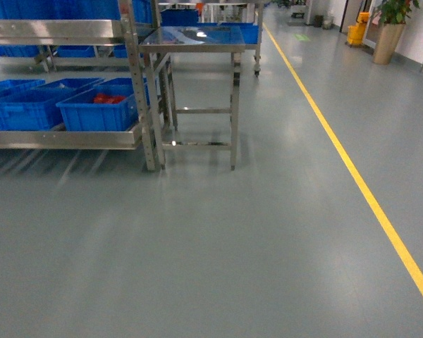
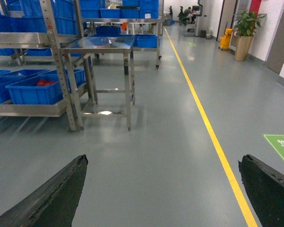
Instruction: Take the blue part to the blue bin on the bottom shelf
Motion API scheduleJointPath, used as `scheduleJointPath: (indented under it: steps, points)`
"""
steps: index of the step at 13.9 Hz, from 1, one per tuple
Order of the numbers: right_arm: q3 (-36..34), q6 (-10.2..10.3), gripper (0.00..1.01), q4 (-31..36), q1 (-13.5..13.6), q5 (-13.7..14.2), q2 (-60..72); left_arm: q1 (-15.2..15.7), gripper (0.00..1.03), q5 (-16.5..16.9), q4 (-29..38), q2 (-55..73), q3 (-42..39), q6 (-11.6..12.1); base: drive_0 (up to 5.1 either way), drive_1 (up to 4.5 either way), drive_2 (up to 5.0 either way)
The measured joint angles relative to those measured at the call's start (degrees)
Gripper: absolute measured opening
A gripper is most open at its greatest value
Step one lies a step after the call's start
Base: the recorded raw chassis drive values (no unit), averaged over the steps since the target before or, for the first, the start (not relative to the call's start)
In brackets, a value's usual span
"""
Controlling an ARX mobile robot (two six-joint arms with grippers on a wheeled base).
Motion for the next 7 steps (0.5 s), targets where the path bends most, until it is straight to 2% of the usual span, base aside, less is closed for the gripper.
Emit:
scheduleJointPath:
  steps: [7]
  points:
    - [0.00, 0.00, 0.98, -0.17, 0.00, 0.00, 0.00, 0.00, 0.44, -0.02, 0.04, -0.02, 0.00, 0.00, 0.0, 4.23, -4.1]
